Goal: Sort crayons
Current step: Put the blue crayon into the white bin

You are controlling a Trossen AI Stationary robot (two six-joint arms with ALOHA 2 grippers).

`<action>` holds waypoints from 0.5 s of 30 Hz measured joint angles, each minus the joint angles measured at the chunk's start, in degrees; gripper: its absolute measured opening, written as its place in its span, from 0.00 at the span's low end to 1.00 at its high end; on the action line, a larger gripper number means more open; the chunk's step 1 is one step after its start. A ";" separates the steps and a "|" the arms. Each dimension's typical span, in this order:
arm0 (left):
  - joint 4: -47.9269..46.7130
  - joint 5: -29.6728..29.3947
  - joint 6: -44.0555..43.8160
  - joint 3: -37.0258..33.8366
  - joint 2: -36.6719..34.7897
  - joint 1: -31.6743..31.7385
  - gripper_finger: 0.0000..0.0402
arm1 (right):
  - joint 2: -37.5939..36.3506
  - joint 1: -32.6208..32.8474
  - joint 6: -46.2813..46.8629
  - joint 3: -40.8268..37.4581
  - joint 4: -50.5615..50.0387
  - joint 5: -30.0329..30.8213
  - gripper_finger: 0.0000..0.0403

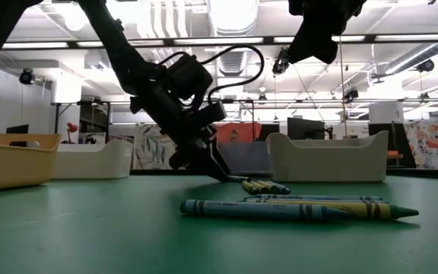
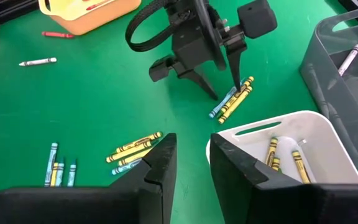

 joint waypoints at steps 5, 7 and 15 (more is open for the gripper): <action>-0.54 0.33 0.24 0.00 0.00 0.00 0.41 | 0.00 0.00 0.00 0.00 -0.02 -0.02 0.21; -1.14 0.47 0.76 0.07 0.00 0.02 0.41 | 0.00 0.00 0.00 0.00 -0.02 0.00 0.22; -4.32 0.83 1.35 0.17 -0.07 0.00 0.41 | 0.00 0.00 0.02 0.00 -0.02 0.00 0.21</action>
